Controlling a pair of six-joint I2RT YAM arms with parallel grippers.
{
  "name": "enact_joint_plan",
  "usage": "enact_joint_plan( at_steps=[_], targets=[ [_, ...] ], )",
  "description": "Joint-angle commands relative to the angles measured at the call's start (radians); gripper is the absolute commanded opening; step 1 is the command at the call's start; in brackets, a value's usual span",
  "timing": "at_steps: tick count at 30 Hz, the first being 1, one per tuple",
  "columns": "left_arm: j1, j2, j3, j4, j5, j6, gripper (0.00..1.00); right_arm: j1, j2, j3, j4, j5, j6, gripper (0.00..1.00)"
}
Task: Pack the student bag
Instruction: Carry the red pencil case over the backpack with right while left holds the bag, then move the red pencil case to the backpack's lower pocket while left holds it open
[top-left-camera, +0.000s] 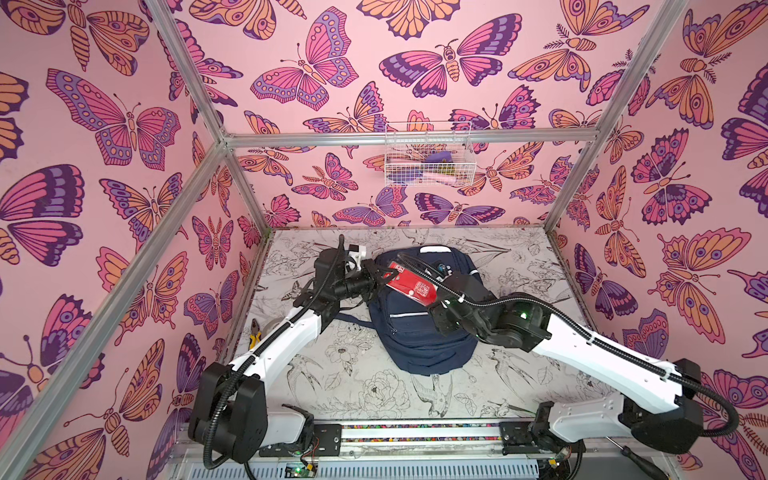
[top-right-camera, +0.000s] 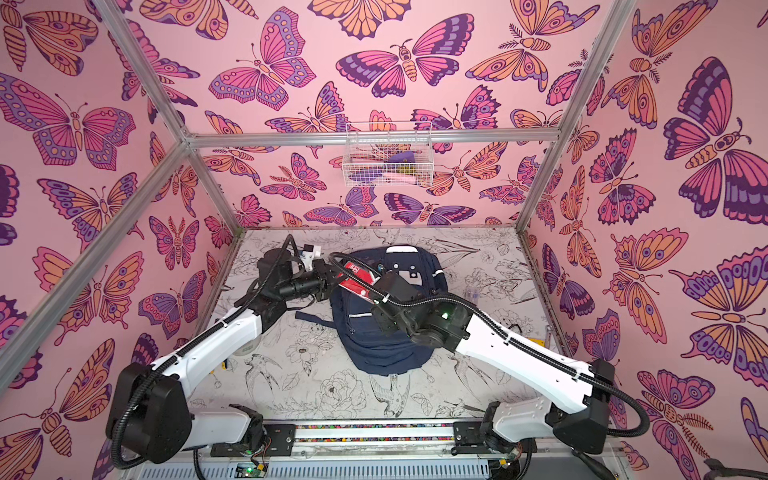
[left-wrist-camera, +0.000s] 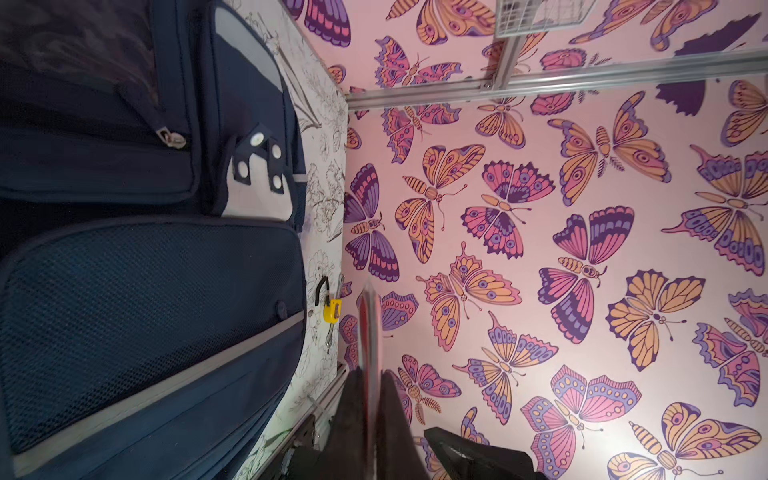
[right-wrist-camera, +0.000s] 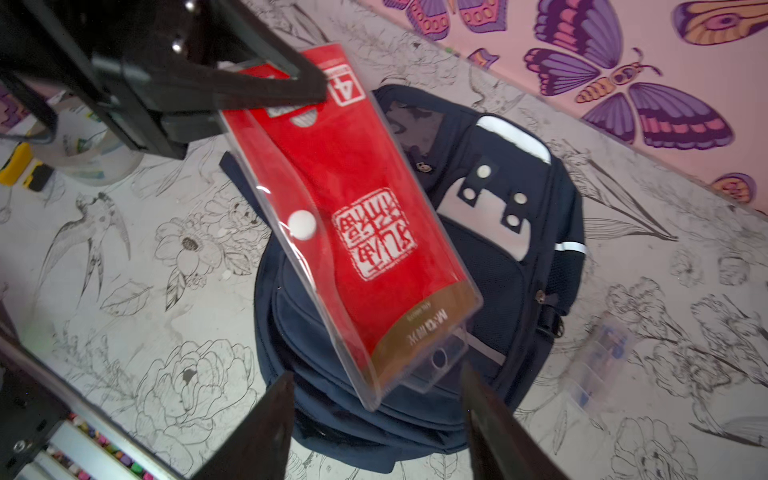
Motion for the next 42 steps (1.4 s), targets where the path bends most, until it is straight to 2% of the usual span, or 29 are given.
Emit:
enact_joint_plan(
  at_steps=[1,4,8,10,12,16,21,24,30,35,41,42],
  targets=[
    [0.006,-0.033,-0.049,0.142,-0.069,-0.054,0.0,-0.04,-0.06,0.046,-0.04,0.082,0.149,0.71],
    [0.006,-0.057,-0.106,0.252,-0.113,-0.1,0.0,-0.2,-0.109,0.023,0.003,-0.184,0.298,0.71],
    [0.006,-0.104,-0.161,0.346,-0.159,-0.15,0.0,-0.412,-0.218,-0.212,0.34,-0.61,0.524,0.72],
    [0.006,-0.119,-0.189,0.396,-0.18,-0.168,0.0,-0.472,-0.239,-0.306,0.522,-0.745,0.627,0.72],
    [0.005,-0.14,-0.217,0.425,-0.208,-0.187,0.0,-0.505,-0.228,-0.35,0.621,-0.819,0.699,0.72],
    [0.003,-0.171,-0.256,0.466,-0.229,-0.204,0.0,-0.51,-0.192,-0.382,0.726,-0.906,0.754,0.65],
    [-0.006,-0.199,-0.279,0.466,-0.241,-0.206,0.0,-0.511,-0.155,-0.458,0.947,-0.932,0.871,0.61],
    [-0.009,-0.206,-0.292,0.501,-0.257,-0.212,0.0,-0.508,-0.113,-0.432,0.953,-0.963,0.879,0.52],
    [-0.011,-0.202,-0.287,0.509,-0.246,-0.217,0.0,-0.475,-0.104,-0.447,0.953,-0.93,0.872,0.38],
    [-0.026,-0.195,-0.298,0.511,-0.267,-0.215,0.0,-0.472,-0.067,-0.451,1.009,-0.963,0.907,0.23],
    [-0.043,-0.157,-0.283,0.512,-0.246,-0.21,0.0,-0.47,-0.066,-0.432,0.961,-0.941,0.876,0.05],
    [-0.044,-0.154,-0.28,0.504,-0.246,-0.205,0.03,-0.472,-0.061,-0.42,0.944,-0.941,0.866,0.02]
  ],
)
